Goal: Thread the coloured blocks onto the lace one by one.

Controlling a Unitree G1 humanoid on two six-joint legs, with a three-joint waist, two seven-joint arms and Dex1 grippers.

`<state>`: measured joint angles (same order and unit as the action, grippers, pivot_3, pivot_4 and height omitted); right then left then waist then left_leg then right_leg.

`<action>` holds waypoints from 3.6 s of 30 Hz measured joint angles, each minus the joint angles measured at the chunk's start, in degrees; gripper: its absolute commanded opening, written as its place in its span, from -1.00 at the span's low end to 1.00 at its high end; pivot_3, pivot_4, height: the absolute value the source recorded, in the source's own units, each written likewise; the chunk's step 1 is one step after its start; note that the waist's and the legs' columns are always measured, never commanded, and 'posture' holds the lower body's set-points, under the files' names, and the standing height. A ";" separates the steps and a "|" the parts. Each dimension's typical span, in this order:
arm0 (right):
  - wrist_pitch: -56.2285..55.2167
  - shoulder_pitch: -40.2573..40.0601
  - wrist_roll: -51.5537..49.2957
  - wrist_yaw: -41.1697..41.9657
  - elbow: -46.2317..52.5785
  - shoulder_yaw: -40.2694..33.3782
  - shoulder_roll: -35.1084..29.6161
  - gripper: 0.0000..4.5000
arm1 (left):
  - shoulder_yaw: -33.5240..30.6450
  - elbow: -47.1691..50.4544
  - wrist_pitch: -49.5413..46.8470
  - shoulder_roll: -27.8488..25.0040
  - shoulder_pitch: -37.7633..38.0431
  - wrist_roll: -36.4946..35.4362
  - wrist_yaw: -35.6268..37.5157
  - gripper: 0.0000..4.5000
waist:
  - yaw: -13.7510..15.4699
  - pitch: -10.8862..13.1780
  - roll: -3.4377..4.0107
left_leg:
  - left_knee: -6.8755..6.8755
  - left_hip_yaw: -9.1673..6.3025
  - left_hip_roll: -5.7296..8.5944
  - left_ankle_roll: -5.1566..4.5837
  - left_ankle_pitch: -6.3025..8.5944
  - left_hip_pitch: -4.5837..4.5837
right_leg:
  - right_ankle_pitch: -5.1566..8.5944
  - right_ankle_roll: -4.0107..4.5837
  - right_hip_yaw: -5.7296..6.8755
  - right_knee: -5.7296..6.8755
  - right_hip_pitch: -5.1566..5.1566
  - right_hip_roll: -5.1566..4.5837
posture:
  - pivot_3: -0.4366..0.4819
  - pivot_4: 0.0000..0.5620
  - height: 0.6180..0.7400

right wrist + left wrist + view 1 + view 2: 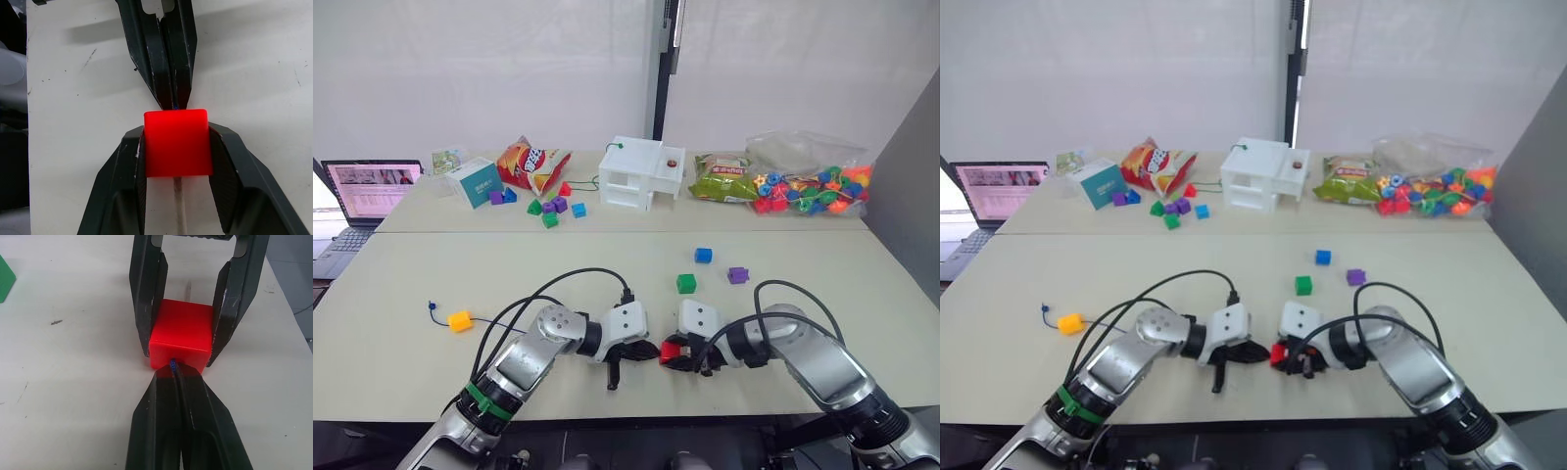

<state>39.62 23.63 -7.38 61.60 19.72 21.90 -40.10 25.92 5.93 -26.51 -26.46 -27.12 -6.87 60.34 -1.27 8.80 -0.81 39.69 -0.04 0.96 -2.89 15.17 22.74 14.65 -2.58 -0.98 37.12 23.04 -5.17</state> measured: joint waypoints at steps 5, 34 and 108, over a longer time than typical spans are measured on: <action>0.28 -0.84 0.15 -2.03 -0.18 0.14 0.65 0.27 | 0.05 0.79 -2.34 -1.17 -0.30 -1.03 2.54 0.10 | 0.30 0.01 0.02 | 0.02 -0.02 0.04 0.01 0.00 0.14 | 0.00 0.00 0.01 0.04 0.14 -0.06 | -0.05 -0.47 1.00; -4.14 -14.97 -7.08 -2.61 6.08 -14.21 -10.90 1.00 | 6.76 -4.69 -1.92 7.23 -7.35 3.42 0.35 0.03 | 2.05 0.05 0.03 | 0.18 -0.03 0.18 -0.09 0.04 0.47 | -0.05 -0.11 0.11 -0.14 0.18 -0.17 | -0.05 -0.47 1.00; -9.10 -5.82 -5.02 0.63 -1.88 -5.29 -6.37 -1.00 | -18.38 -21.86 12.86 -25.07 -4.66 -4.51 17.90 0.85 | 1.43 0.09 0.02 | 0.16 0.05 0.10 -0.09 0.04 0.57 | -0.02 -0.06 0.20 0.04 0.41 -0.19 | -0.05 -0.47 1.00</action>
<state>30.52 17.81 -12.40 62.24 17.84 16.61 -46.48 7.54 -15.93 -13.64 -51.53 -31.78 -11.39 78.25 0.16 8.89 -0.79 39.86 0.01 1.07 -2.98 15.21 23.31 14.64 -2.64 -0.78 37.15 23.44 -5.36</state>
